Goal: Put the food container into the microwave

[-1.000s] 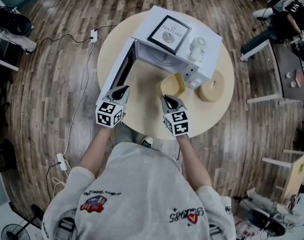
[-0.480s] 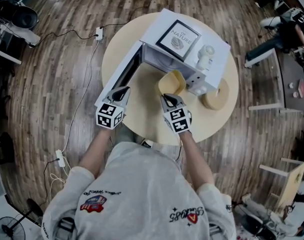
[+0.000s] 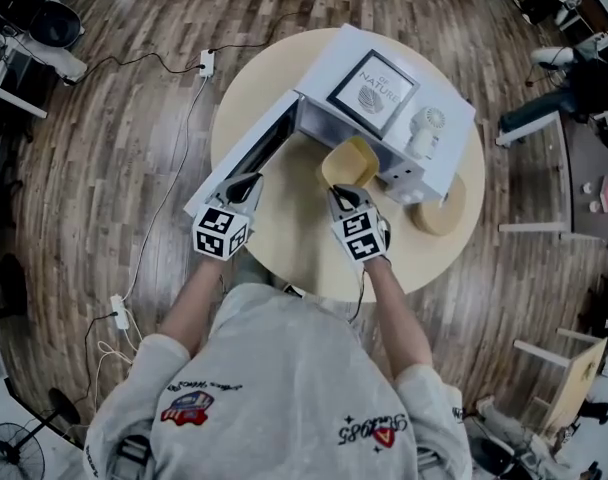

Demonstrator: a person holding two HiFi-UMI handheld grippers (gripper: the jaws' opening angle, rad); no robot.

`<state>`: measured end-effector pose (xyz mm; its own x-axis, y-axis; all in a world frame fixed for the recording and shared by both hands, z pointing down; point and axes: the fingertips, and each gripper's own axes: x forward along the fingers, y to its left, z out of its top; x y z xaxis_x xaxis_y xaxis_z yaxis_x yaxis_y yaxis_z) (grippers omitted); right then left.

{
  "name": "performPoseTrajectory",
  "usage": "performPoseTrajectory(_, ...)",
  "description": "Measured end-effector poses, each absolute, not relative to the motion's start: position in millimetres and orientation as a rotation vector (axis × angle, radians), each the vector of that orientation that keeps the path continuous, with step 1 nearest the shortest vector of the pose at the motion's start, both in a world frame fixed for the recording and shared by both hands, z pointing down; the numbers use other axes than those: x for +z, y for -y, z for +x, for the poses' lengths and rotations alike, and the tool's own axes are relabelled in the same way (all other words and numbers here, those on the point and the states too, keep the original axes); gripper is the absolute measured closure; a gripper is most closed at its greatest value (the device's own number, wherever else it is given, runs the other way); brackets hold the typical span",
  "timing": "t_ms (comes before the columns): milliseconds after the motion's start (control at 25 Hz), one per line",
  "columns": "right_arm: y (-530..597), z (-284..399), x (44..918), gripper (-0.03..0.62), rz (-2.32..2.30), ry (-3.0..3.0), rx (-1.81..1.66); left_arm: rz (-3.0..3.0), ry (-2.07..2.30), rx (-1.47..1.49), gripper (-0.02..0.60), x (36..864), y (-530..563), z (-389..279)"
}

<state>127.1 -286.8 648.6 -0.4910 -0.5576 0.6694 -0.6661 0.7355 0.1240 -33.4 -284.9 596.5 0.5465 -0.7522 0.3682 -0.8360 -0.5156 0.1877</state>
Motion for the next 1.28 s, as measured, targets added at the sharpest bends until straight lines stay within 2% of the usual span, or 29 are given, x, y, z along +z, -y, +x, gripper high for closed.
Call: performPoseTrajectory(1280,385.7,142.7,720.6,0.569,0.816,1.994,0.048,2.504,1.156,0.354,0.577,623.8,316.1,-12.1)
